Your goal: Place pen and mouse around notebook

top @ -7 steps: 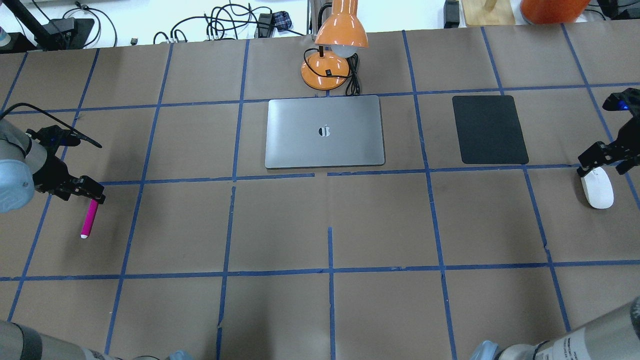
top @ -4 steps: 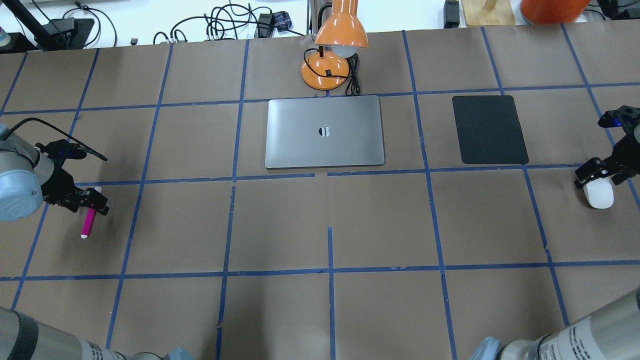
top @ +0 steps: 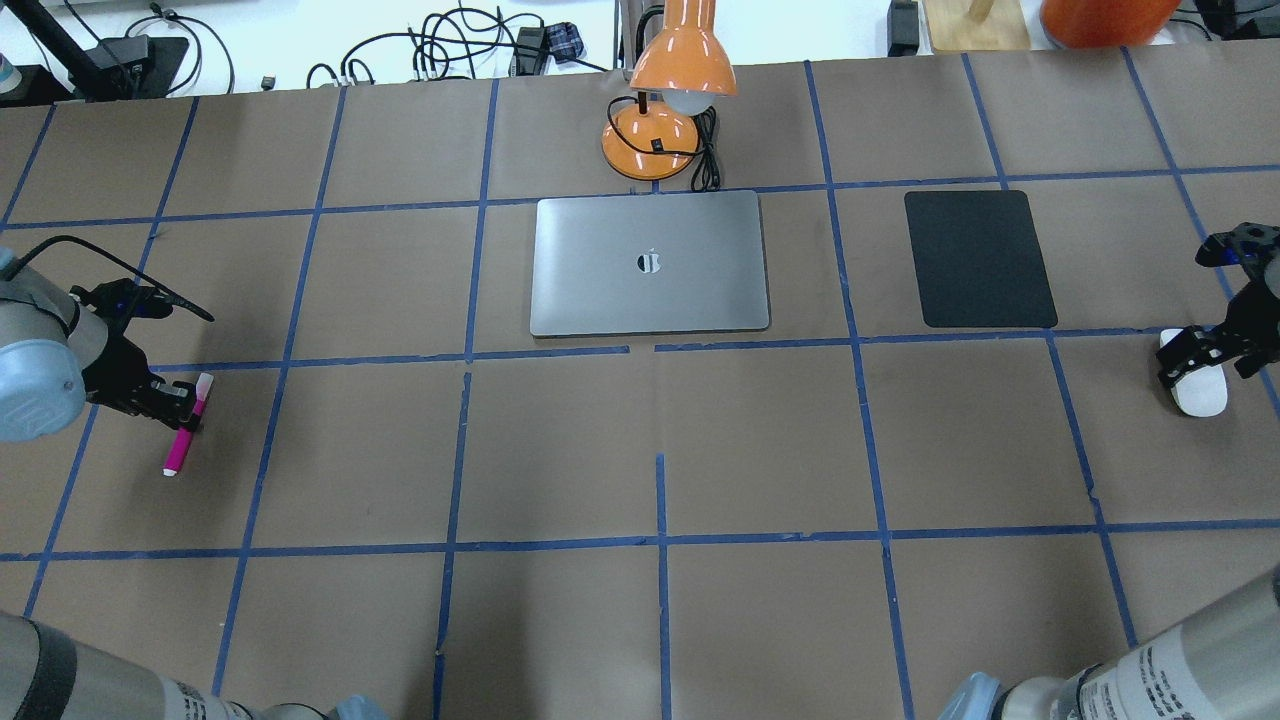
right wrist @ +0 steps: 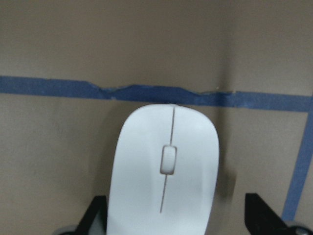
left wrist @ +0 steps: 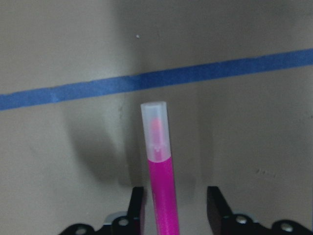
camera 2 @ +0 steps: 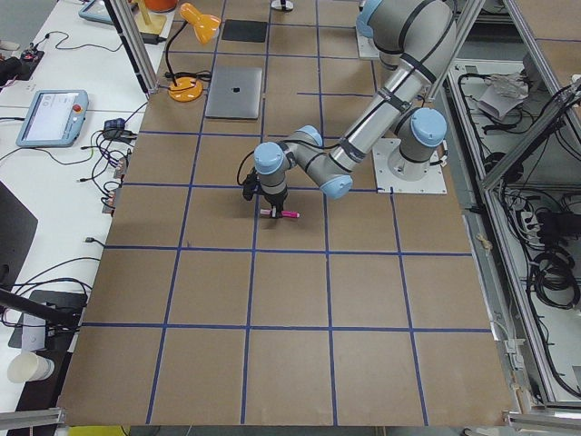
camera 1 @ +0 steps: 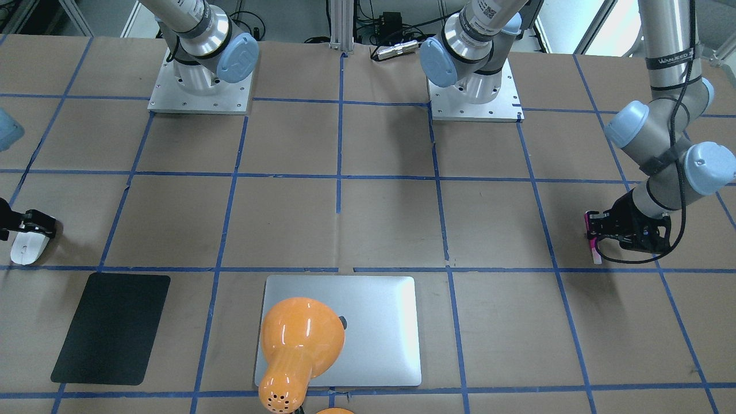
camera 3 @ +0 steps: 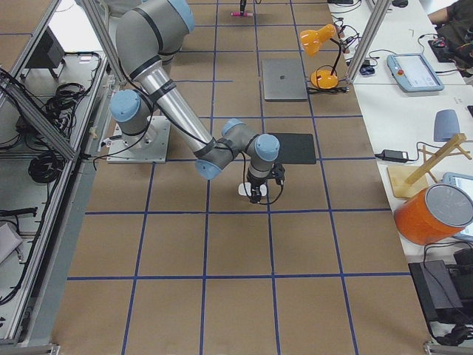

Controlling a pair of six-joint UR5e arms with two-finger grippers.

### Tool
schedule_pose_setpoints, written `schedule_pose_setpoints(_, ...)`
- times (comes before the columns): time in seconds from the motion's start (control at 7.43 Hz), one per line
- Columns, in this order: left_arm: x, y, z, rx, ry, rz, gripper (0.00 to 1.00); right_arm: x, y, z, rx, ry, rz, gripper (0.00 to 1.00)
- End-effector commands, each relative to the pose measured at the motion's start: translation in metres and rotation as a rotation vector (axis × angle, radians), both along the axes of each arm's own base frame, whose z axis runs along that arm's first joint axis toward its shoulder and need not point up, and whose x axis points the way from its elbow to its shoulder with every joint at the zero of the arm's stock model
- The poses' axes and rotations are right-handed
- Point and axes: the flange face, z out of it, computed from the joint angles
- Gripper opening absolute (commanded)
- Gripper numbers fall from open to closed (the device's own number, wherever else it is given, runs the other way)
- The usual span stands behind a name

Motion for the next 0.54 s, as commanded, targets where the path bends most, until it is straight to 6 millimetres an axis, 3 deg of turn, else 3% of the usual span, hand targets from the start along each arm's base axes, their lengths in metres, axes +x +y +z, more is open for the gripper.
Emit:
schedule_pose_setpoints(0.0, 0.001, -0.001, 0.003, -0.002, -0.006, 0.001, 0.0, 0.001, 0.0, 0.0, -0.001, -0.004, -0.006, 0.77)
schedule_pose_setpoints(0.13, -0.004, -0.006, 0.019, -0.013, -0.017, 0.013, 0.0, 0.001, -0.003, 0.002, -0.017, -0.014, -0.01, 0.52)
schedule_pose_setpoints(0.27, -0.016, -0.016, 0.038, 0.016, -0.004, 0.113, 0.0, 0.003, -0.006, 0.006, -0.037, -0.023, -0.01, 0.43)
schedule_pose_setpoints(0.4, -0.047, -0.032, 0.065, 0.052, 0.002, 0.262, 0.0, 0.004, -0.015, 0.021, -0.068, -0.017, -0.011, 0.32)
